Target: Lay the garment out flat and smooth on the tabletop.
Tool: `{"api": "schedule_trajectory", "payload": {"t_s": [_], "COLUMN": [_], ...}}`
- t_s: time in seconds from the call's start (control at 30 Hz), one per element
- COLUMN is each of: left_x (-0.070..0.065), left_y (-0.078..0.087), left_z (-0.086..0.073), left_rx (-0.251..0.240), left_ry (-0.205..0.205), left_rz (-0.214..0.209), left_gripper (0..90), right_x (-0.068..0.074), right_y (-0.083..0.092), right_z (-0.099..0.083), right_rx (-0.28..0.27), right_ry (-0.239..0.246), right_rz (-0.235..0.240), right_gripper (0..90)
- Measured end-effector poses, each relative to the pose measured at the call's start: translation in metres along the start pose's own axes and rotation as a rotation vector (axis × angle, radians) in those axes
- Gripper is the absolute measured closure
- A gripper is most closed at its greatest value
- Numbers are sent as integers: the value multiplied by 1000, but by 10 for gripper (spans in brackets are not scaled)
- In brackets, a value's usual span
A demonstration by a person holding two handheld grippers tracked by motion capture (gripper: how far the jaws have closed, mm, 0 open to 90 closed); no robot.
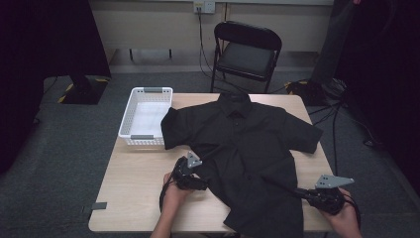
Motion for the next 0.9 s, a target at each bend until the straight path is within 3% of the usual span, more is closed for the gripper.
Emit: {"api": "schedule_trajectory", "payload": {"t_s": [0.33,0.43,0.53,0.63,0.73,0.9], "left_x": [0,0,0,0,0,0], "left_y": [0,0,0,0,0,0], "left_z": [0,0,0,0,0,0], "left_rx": [0,0,0,0,0,0], "left_ry": [-1,-1,-1,-1,-1,0], "left_rz": [0,0,0,0,0,0], "left_gripper": [138,138,138,138,138,139], "right_x": [12,14,12,4,-9,-30], "right_y": [13,16,17,14,8,-9], "right_z": [-20,-21,-20,-12,-2,20], "right_rx": [25,28,17,1,-15,-39], "right_ry": [7,0,-10,-57,-100,-157], "right_rz": [11,4,-16,-46,-81,-86], "right_gripper": [840,767,592,437,360,396]}}
Point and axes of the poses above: each handheld gripper's, and its own axes: y roughly backward along the jaws, z roughly out of its top, x roughly to its left, the point moved 3 cm from there along -y, roughly forward along the jaws, and after that the axes turned 7 degrees about -z, right-handed, at the moved point
